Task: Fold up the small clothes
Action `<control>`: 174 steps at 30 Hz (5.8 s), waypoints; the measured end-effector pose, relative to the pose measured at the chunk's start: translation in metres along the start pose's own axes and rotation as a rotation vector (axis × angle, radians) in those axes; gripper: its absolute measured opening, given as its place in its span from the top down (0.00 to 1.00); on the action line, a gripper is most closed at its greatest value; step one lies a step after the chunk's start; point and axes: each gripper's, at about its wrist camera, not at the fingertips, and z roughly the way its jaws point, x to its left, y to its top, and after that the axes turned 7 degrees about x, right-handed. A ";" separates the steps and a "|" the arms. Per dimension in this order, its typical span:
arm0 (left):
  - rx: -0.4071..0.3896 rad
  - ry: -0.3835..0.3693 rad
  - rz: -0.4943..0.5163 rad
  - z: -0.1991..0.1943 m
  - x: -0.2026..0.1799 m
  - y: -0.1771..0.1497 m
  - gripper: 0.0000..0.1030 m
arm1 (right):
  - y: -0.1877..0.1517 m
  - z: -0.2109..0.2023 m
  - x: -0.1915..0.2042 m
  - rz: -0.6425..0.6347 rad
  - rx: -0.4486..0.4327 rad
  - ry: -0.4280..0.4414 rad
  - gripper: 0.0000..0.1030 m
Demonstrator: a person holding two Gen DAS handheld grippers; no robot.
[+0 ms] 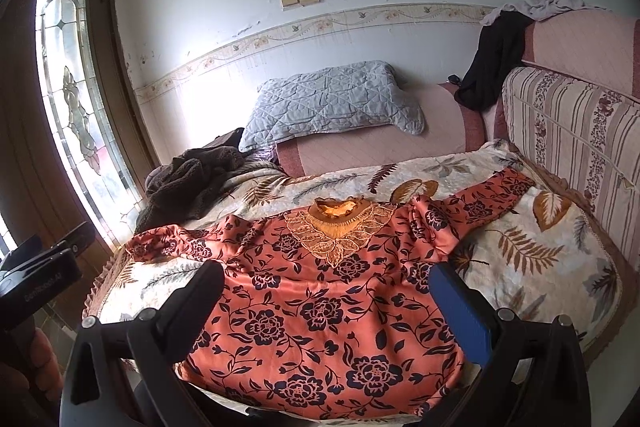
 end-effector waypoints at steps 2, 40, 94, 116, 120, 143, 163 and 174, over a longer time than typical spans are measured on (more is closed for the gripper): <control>0.001 -0.001 0.001 0.000 -0.001 0.001 0.00 | 0.000 0.001 0.000 0.002 0.001 -0.001 0.00; 0.023 0.013 0.006 0.007 -0.002 0.000 0.00 | -0.004 0.009 -0.002 0.014 0.027 0.008 0.00; 0.543 -0.112 0.064 0.369 -0.169 -0.079 0.00 | 0.092 0.380 -0.539 1.029 0.029 -0.065 0.36; 0.427 0.098 -0.073 0.361 -0.091 -0.022 0.00 | 0.161 0.320 -0.276 0.573 0.008 0.404 0.93; 0.393 0.174 -0.124 0.358 -0.051 -0.018 0.00 | 0.143 0.346 -0.188 0.531 0.084 0.510 0.93; 0.306 0.129 -0.214 0.340 -0.009 -0.015 0.00 | 0.024 0.343 -0.072 0.394 0.342 0.571 0.22; 0.500 0.105 -0.003 0.397 -0.107 -0.033 0.00 | 0.015 0.386 -0.215 0.727 0.441 0.220 0.64; 0.411 0.205 -0.525 0.409 0.086 -0.009 0.00 | 0.036 0.349 -0.166 0.521 0.322 0.281 0.27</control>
